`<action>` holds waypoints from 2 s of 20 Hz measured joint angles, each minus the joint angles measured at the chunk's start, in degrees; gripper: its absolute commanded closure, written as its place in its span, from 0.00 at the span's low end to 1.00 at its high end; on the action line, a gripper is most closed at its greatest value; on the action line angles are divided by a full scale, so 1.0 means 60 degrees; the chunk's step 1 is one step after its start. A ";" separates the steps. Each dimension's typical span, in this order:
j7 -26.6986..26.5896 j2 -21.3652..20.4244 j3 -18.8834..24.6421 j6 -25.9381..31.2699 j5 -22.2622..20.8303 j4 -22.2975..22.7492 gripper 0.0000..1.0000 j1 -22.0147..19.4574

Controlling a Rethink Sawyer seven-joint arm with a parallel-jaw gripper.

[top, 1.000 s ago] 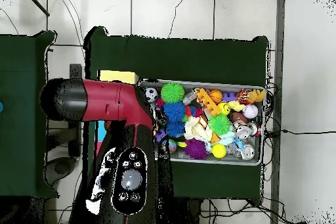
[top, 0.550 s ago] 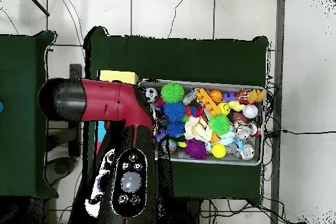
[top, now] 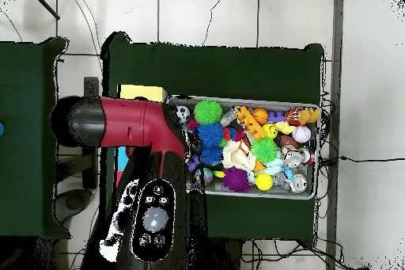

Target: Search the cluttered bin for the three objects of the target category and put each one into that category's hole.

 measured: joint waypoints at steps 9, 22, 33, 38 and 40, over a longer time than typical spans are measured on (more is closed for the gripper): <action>0.0000 0.0256 -0.0210 -0.0002 -0.0047 -0.0004 1.00 0.0002; 0.0000 0.0382 -0.0208 -0.0002 -0.0049 -0.0006 1.00 0.0003; 0.0000 0.0504 -0.0208 -0.0002 -0.0048 -0.0006 1.00 0.0003; 0.0000 0.0615 -0.0207 -0.0004 -0.0046 -0.0006 1.00 0.0003; 0.0000 0.0647 -0.0205 -0.0004 -0.0045 -0.0006 1.00 0.0003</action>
